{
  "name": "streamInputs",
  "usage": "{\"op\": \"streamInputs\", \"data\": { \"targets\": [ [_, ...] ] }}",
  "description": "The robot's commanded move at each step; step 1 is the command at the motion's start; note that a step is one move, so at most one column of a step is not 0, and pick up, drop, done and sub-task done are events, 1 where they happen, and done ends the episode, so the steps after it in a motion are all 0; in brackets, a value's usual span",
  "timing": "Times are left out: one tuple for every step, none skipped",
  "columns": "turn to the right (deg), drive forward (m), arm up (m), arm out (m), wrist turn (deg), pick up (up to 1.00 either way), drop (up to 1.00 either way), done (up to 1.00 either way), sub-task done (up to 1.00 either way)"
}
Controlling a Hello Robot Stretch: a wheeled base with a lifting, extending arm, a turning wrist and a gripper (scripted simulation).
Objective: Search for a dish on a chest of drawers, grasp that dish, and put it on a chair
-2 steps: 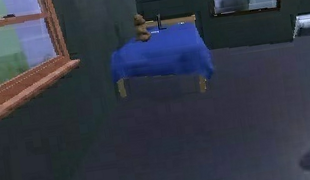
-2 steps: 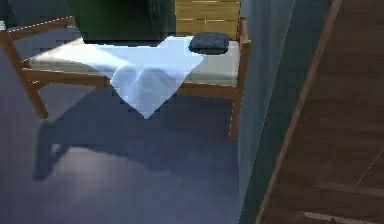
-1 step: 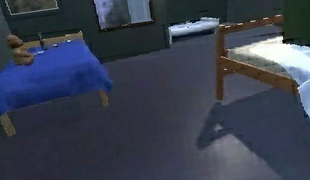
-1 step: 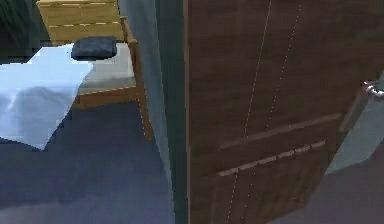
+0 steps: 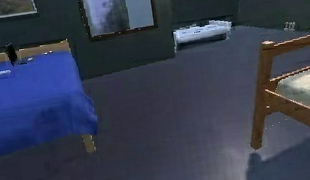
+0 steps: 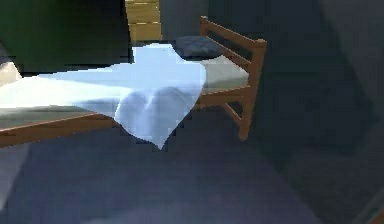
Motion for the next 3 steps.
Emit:
{"op": "streamInputs", "data": {
  "targets": [
    [3.0,0.0,0.0,0.0,0.0,0.0,0.0,0.0,0.0],
    [0.0,1.0,0.0,0.0,0.0,0.0,0.0,0.0,0.0],
    [0.0,0.4,0.0,0.0,0.0,0.0,0.0,0.0,0.0]
  ]
}}
